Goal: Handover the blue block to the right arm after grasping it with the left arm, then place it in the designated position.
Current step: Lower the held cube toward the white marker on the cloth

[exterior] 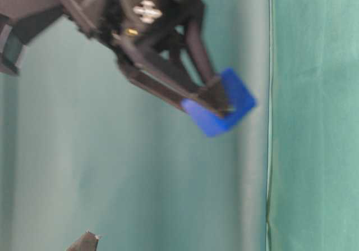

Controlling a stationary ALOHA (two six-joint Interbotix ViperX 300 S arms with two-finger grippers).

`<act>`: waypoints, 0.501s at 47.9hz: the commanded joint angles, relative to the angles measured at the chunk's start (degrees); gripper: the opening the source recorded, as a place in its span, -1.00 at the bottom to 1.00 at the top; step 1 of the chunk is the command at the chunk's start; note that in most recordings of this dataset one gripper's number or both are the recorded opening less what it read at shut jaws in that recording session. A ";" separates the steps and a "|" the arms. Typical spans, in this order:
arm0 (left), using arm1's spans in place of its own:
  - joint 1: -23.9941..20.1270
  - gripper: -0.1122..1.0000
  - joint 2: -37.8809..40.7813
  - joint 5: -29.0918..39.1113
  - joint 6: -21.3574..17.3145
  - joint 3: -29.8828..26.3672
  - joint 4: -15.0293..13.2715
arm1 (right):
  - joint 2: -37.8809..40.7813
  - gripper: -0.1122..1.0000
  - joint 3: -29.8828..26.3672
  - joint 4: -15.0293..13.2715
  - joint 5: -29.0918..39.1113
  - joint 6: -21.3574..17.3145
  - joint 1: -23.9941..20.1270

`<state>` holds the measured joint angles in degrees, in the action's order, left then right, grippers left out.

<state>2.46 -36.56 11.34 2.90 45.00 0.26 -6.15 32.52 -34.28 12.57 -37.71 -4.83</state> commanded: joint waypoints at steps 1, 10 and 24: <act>0.26 0.99 -0.26 -0.18 0.00 -0.79 0.00 | 0.62 0.21 -1.67 0.09 -1.85 -0.18 -0.09; 0.26 0.99 -0.26 -0.18 0.09 -0.79 0.00 | 4.66 0.21 -1.67 0.35 -3.87 -2.11 -0.09; 0.26 0.99 -0.26 -0.18 0.09 -0.70 0.00 | 9.58 0.21 -1.85 0.44 -6.06 -4.66 0.44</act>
<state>2.46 -36.56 11.43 2.99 45.00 0.26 3.08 32.26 -34.01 7.73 -42.10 -4.83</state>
